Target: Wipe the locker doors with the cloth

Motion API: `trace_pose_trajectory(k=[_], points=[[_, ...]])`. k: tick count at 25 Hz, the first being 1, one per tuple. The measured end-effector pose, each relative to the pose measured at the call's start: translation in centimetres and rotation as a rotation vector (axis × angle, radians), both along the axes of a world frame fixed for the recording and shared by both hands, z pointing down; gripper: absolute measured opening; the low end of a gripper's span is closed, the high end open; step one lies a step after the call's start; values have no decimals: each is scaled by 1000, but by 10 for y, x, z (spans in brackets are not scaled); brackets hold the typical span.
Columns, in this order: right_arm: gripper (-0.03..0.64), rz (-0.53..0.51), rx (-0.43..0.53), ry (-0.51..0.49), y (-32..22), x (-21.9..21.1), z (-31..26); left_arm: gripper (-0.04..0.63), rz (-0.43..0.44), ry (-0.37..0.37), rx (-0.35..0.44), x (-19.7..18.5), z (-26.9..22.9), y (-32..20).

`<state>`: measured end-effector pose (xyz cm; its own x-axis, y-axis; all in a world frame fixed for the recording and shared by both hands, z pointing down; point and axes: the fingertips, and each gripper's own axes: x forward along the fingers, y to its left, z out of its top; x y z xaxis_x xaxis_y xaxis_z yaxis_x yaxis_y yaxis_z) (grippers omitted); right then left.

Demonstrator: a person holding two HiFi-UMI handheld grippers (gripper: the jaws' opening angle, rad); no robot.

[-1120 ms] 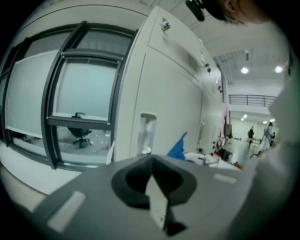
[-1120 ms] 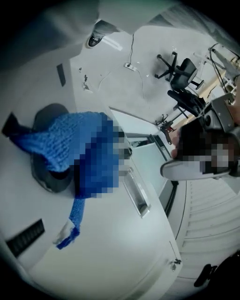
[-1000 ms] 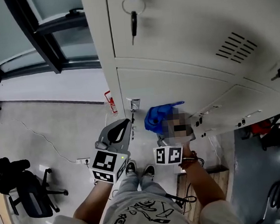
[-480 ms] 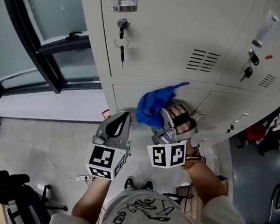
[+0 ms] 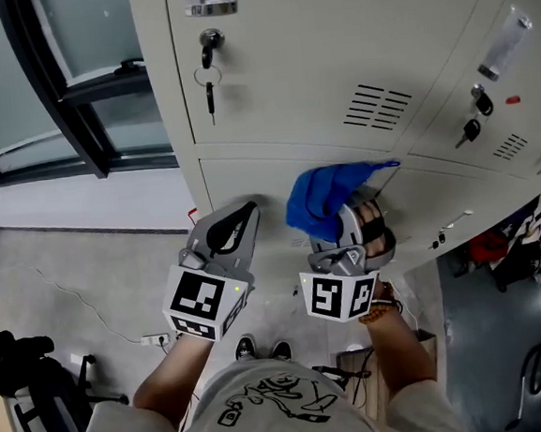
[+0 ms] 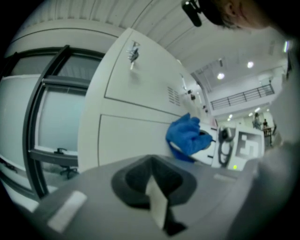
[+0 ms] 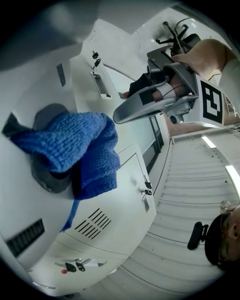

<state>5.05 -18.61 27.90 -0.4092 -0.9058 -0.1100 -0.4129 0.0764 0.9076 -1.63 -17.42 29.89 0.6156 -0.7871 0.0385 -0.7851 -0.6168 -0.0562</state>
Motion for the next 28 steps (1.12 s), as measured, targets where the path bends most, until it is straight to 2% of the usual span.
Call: trace_pose_trajectory(k=[5, 12, 18, 23, 28], points=[[34, 16, 9, 29, -1, 9, 48, 3, 16, -11, -66, 11, 31, -1], [34, 13, -94, 96, -2, 5, 138, 3, 45, -5, -163, 23, 79, 6], [34, -2, -150, 167, -3, -1, 213, 3, 28, 12, -205, 23, 114, 7], [34, -21, -230, 181, -5, -4, 268, 3, 17, 14, -254, 24, 142, 9], [34, -16, -300, 270, -6, 8, 316, 3, 19, 15, -280, 29, 159, 13]])
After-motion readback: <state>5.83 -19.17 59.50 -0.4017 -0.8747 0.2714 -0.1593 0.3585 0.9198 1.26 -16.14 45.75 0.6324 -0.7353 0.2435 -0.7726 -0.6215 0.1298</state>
